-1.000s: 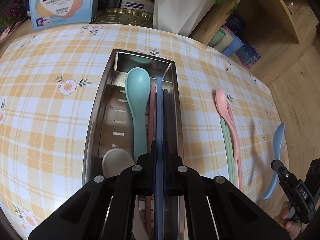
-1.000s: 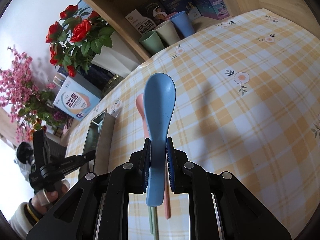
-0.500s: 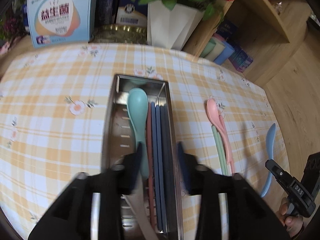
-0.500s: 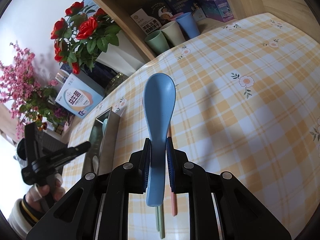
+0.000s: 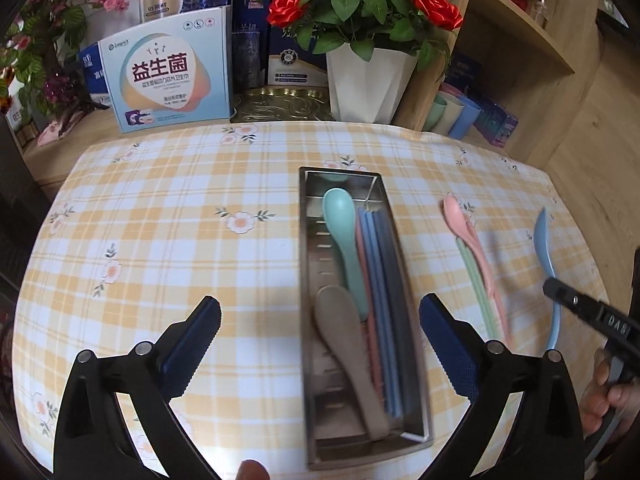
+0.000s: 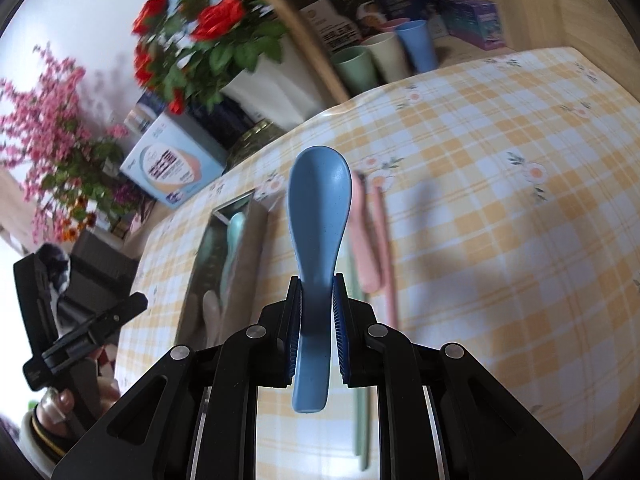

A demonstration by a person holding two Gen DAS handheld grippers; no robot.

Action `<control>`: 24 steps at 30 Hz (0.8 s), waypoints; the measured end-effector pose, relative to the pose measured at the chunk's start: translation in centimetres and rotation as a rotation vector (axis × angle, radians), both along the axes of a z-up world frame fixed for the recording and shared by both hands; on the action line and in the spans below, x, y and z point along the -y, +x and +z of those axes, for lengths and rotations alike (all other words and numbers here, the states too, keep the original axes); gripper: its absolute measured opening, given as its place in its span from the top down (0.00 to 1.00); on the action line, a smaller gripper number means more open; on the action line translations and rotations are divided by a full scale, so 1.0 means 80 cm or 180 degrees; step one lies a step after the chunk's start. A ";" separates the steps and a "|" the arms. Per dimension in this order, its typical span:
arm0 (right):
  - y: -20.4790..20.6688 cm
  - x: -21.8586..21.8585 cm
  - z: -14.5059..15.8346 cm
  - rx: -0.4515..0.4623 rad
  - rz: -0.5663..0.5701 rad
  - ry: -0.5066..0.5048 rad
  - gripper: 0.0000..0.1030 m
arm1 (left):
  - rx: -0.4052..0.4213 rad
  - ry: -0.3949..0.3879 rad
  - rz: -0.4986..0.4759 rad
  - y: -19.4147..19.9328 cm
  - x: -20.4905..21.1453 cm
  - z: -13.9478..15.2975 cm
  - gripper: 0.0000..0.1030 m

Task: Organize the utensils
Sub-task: 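Lower the blue spoon into the steel tray and open the right tool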

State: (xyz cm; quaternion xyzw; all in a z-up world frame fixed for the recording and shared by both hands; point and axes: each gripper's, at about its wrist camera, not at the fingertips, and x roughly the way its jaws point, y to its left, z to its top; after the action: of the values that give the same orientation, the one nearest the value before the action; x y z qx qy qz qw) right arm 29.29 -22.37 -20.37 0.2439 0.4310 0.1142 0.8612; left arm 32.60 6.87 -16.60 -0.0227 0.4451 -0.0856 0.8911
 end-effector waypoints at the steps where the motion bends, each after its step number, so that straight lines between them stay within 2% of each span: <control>1: 0.002 -0.007 0.001 -0.0004 0.0041 -0.0026 0.85 | 0.0007 0.0035 0.0001 -0.004 -0.004 -0.001 0.06; 8: 0.036 -0.081 0.012 -0.0080 0.0459 -0.0253 0.85 | 0.0186 -0.0165 0.0104 -0.021 -0.041 0.004 0.06; 16: 0.097 -0.167 0.011 -0.0108 0.0805 -0.0722 0.85 | 0.0370 -0.0205 0.0272 -0.033 -0.078 0.006 0.06; 20: 0.125 -0.198 0.000 -0.0186 0.0847 -0.0912 0.85 | 0.0379 -0.0337 0.0375 -0.034 -0.096 0.005 0.06; 24: 0.142 -0.214 -0.016 -0.0323 0.0778 -0.0928 0.85 | 0.0372 -0.0396 0.0424 -0.036 -0.104 0.003 0.06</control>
State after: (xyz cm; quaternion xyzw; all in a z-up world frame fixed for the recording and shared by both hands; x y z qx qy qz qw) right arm 40.68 -5.26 -21.62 0.0678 0.5123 0.1418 0.8443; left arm 29.75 15.18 -16.37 -0.1024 0.3836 -0.0548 0.9162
